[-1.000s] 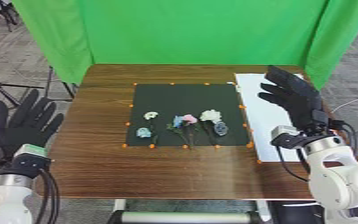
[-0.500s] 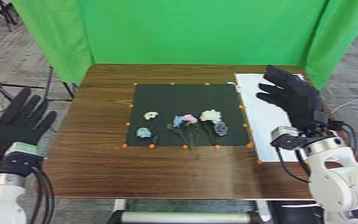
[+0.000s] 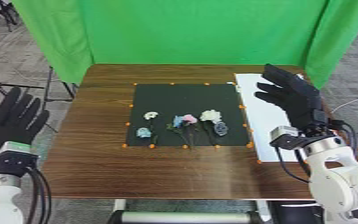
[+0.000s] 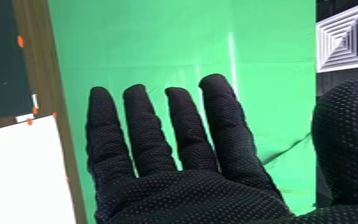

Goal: Arrange flowers

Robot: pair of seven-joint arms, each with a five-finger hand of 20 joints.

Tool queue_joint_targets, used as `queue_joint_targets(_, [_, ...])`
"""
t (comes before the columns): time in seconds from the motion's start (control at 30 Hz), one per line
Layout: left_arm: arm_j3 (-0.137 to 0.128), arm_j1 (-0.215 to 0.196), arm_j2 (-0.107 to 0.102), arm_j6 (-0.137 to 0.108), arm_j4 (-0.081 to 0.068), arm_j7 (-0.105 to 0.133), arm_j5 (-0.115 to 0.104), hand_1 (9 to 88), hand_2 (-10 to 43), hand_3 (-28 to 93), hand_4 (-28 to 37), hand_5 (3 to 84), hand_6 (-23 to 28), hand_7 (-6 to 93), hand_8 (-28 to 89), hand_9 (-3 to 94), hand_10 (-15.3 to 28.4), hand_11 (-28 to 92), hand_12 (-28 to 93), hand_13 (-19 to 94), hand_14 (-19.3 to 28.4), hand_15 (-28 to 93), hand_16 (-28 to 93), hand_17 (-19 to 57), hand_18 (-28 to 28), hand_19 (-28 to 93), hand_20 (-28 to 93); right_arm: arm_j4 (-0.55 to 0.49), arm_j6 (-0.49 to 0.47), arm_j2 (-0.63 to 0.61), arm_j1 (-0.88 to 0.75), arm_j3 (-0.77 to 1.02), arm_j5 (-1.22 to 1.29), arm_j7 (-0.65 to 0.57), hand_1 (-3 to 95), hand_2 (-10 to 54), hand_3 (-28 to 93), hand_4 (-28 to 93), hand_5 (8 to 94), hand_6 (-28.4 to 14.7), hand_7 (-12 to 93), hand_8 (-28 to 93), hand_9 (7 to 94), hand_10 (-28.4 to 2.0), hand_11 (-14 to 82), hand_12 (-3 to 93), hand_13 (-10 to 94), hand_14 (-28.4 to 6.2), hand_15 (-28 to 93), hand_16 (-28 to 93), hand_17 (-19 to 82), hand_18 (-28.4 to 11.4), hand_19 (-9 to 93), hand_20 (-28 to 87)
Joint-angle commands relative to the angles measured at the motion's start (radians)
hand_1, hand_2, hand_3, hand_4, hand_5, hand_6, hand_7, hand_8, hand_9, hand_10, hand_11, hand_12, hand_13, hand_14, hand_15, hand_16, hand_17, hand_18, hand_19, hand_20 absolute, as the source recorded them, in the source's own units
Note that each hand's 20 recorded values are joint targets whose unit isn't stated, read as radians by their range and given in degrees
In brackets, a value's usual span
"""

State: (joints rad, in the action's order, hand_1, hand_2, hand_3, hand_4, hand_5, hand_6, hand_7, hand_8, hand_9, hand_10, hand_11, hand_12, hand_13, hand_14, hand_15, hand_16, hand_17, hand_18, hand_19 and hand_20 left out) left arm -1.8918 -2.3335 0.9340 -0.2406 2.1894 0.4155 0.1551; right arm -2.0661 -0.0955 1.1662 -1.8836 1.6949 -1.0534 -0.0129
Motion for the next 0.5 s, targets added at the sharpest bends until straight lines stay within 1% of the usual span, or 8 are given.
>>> queue_joint_targets(0.03, [-0.015, -0.026, 0.011, -0.006, 0.012, -0.003, 0.004, 22.4, 13.2, 66, -28.3, 32.3, 5.2, 9.7, -9, 25.5, 12.3, 14, 8, 15, 10.3, 22, -7, -6.2, 11.3, 23, 9, -0.015, -0.042, 0.006, -0.015, 0.004, 0.007, -0.009, 10.1, 8.1, 79, -25, 41.5, -3.1, 12, -11, 36.7, -12.0, 3.7, 10.1, 28, -15.4, 13, 16, 13, -18.9, 33, 19])
queue_joint_targets(0.1, [-0.016, -0.03, 0.012, -0.006, 0.014, -0.008, 0.006, 22.3, 13.2, 66, -28.3, 32.3, 5.3, 9.8, -9, 25.5, 12.4, 14, 8, 15, 10.3, 22, -7, -6.2, 11.3, 23, 9, -0.016, -0.043, 0.006, -0.016, 0.002, 0.007, -0.009, 10.2, 8.0, 78, -25, 41.5, -3.1, 12, -11, 36.8, -12.1, 3.6, 10.1, 29, -15.5, 13, 16, 13, -19.0, 33, 19])
queue_joint_targets(0.13, [-0.017, -0.03, 0.012, -0.006, 0.013, -0.007, 0.005, 22.3, 13.2, 66, -28.3, 32.3, 5.2, 9.8, -10, 25.5, 12.3, 14, 8, 15, 10.3, 22, -7, -6.2, 11.4, 23, 9, -0.015, -0.047, 0.005, -0.014, -0.001, 0.006, -0.011, 10.2, 8.0, 78, -25, 41.5, -3.1, 12, -11, 36.8, -12.1, 3.6, 10.1, 29, -15.5, 13, 16, 13, -19.0, 32, 19])
queue_joint_targets(0.27, [-0.02, -0.043, 0.014, -0.004, 0.02, -0.005, 0.006, 22.5, 13.1, 66, -28.3, 32.4, 5.2, 9.8, -10, 25.5, 12.4, 15, 8, 15, 10.3, 23, -7, -6.2, 11.4, 24, 9, -0.019, -0.057, 0.003, -0.022, 0.005, 0.007, -0.015, 10.2, 7.9, 79, -25, 41.6, -2.9, 12, -10, 36.9, -12.1, 3.6, 10.2, 29, -15.5, 13, 16, 13, -19.0, 32, 19])
queue_joint_targets(0.3, [-0.017, -0.039, 0.013, -0.006, 0.019, -0.005, 0.005, 22.4, 13.1, 67, -28.3, 32.4, 5.2, 9.8, -10, 25.5, 12.3, 15, 8, 15, 10.3, 23, -7, -6.2, 11.4, 24, 9, -0.022, -0.056, 0.004, -0.025, 0.009, 0.007, -0.015, 10.2, 7.9, 79, -25, 41.7, -2.9, 12, -10, 36.9, -12.1, 3.6, 10.2, 29, -15.5, 13, 16, 13, -19.0, 32, 19])
queue_joint_targets(0.37, [-0.015, -0.034, 0.011, -0.001, 0.017, -0.002, 0.004, 22.4, 13.1, 67, -28.3, 32.4, 5.2, 9.9, -10, 25.5, 12.3, 14, 8, 15, 10.3, 23, -7, -6.2, 11.4, 24, 9, -0.021, -0.056, 0.0, -0.022, 0.01, 0.008, -0.012, 10.3, 7.8, 78, -25, 41.8, -3.0, 12, -11, 36.9, -12.1, 3.5, 10.2, 29, -15.6, 13, 16, 13, -19.0, 32, 19])
queue_joint_targets(0.4, [-0.011, -0.026, 0.009, -0.001, 0.014, -0.007, 0.007, 22.4, 13.1, 67, -28.3, 32.4, 5.2, 9.9, -10, 25.5, 12.4, 14, 8, 15, 10.3, 23, -7, -6.2, 11.4, 24, 9, -0.023, -0.057, 0.0, -0.022, 0.013, 0.006, -0.011, 10.3, 7.8, 78, -25, 41.8, -3.0, 12, -11, 36.9, -12.0, 3.5, 10.2, 29, -15.6, 13, 16, 13, -19.0, 32, 19])
queue_joint_targets(0.5, [-0.005, -0.021, 0.006, 0.0, 0.012, -0.001, 0.004, 22.4, 13.0, 67, -28.3, 32.4, 5.2, 9.9, -10, 25.5, 12.4, 15, 8, 15, 10.3, 23, -7, -6.2, 11.4, 24, 9, -0.021, -0.057, -0.002, -0.015, 0.013, 0.006, -0.006, 10.4, 7.7, 79, -25, 42.1, -3.0, 12, -11, 37.0, -11.9, 3.5, 10.2, 29, -15.6, 13, 17, 13, -19.1, 32, 19])
